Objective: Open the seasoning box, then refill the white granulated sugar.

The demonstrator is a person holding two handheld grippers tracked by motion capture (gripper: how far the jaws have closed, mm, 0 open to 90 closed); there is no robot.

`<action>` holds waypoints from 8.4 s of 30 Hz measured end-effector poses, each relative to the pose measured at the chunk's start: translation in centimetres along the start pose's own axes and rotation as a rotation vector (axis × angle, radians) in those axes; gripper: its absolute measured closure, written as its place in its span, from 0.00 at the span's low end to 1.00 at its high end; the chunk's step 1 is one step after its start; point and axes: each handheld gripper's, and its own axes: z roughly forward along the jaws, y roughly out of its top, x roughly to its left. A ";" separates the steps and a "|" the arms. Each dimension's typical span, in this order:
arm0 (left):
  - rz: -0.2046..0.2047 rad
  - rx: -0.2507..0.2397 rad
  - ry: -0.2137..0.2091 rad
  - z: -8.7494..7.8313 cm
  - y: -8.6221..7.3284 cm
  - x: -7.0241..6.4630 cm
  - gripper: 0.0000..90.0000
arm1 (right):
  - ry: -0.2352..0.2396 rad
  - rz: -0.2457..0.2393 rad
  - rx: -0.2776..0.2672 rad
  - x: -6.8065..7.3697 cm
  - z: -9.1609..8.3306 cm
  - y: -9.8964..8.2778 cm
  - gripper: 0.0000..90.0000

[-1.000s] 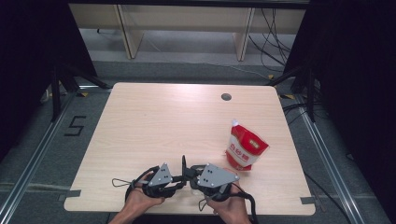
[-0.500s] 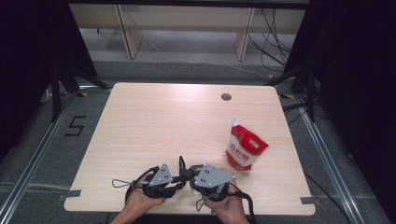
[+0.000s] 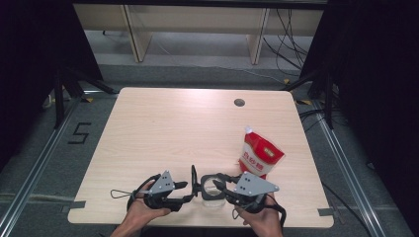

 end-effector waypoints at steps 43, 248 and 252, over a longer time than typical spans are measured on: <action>-0.063 0.042 0.026 -1.3 -1.1 -0.5 0.17 | -0.238 0.338 0.106 -5.7 -7.4 -9.5 0.19; -0.062 0.045 0.056 -1.2 -1.6 -0.1 0.19 | -0.514 -1.172 0.540 0.1 -4.5 -4.8 0.49; -0.035 0.044 0.053 -1.1 -1.6 0.0 0.19 | -0.496 -1.279 0.560 0.1 -4.3 -4.4 0.49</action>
